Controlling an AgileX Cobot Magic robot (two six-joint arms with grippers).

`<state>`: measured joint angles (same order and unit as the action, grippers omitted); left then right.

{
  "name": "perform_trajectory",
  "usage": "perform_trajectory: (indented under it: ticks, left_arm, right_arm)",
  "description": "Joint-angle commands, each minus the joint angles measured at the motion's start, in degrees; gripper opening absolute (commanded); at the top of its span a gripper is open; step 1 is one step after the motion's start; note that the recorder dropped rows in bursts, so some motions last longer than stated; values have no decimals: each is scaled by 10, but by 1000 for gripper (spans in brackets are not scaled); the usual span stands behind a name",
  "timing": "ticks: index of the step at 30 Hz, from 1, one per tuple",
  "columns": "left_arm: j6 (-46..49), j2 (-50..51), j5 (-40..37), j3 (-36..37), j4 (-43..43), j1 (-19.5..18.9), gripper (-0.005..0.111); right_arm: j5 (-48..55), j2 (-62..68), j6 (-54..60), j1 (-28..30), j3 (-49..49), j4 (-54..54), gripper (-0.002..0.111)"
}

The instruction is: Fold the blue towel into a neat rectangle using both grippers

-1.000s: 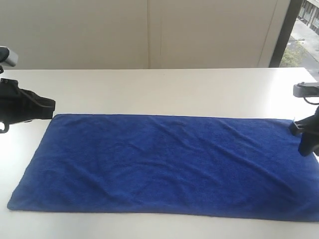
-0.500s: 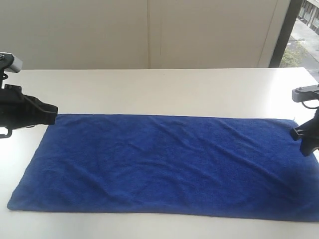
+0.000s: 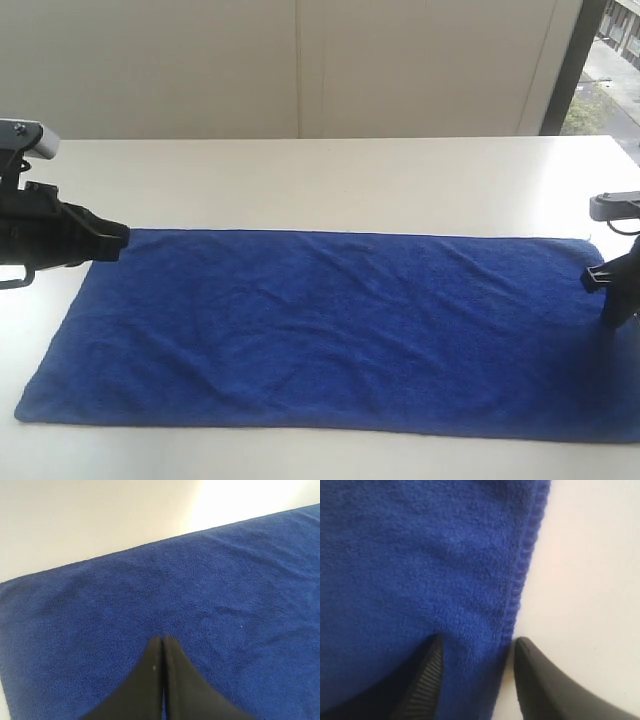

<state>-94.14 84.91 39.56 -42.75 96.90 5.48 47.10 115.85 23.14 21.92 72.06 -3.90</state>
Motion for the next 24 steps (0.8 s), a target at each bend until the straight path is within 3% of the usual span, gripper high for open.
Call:
perform_trajectory:
  ticks: [1, 24]
  left_arm:
    - [17, -2, 0, 2, -17, -2, 0]
    - [30, -2, -2, 2, -22, -2, 0]
  right_arm:
    - [10, 19, -4, 8, -2, -19, 44]
    - [39, 14, 0, 8, -2, -61, 2]
